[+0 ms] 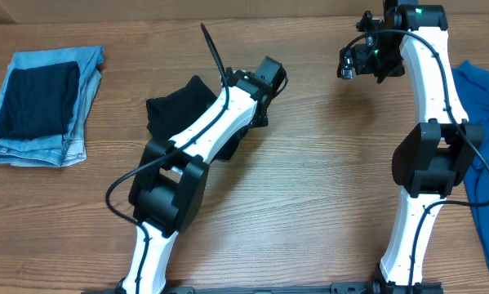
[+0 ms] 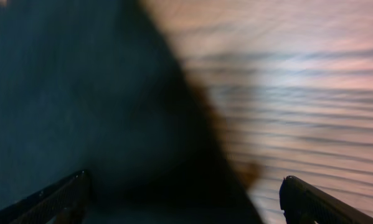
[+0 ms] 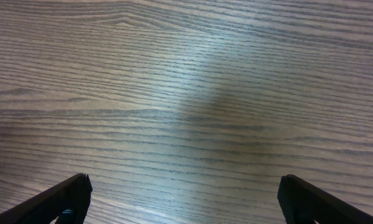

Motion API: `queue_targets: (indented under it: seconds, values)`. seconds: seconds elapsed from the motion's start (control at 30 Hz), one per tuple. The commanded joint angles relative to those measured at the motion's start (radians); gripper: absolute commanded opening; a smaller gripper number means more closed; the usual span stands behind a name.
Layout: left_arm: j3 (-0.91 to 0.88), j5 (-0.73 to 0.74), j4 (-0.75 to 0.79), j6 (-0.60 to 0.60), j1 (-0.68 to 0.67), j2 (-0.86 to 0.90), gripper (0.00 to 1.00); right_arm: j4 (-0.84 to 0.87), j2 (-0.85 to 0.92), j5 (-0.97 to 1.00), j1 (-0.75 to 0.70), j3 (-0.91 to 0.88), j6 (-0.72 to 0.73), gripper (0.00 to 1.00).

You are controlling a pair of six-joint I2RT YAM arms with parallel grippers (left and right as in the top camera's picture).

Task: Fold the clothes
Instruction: 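Grasp the black bundle with the left gripper and lift it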

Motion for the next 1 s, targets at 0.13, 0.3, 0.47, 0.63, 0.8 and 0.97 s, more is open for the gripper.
queue_targets:
  seconds: [0.13,0.3,0.47,0.63,0.8,0.97]
  values:
    - [-0.004,-0.079,-0.062,-0.08,0.006,0.065,1.0,0.003,-0.008,0.007,0.003,0.009,-0.003,1.0]
    - [0.012,-0.08,-0.164,-0.034,0.021,0.061,1.0,0.003,-0.008,0.007,0.003,0.009,-0.003,1.0]
    - [0.014,-0.144,-0.354,-0.016,0.041,0.061,1.0,0.003,-0.008,0.007,0.003,0.009,-0.003,1.0]
    - [0.021,-0.272,-0.435,-0.015,0.037,0.061,1.0,0.003,-0.008,0.007,0.003,0.009,-0.003,1.0]
    - [0.039,-0.217,-0.409,-0.027,0.035,0.061,1.0,0.003,-0.008,0.007,0.003,0.009,-0.003,1.0]
    - [0.039,-0.101,-0.32,0.071,0.035,0.061,1.0,0.003,-0.008,0.007,0.003,0.009,-0.003,1.0]
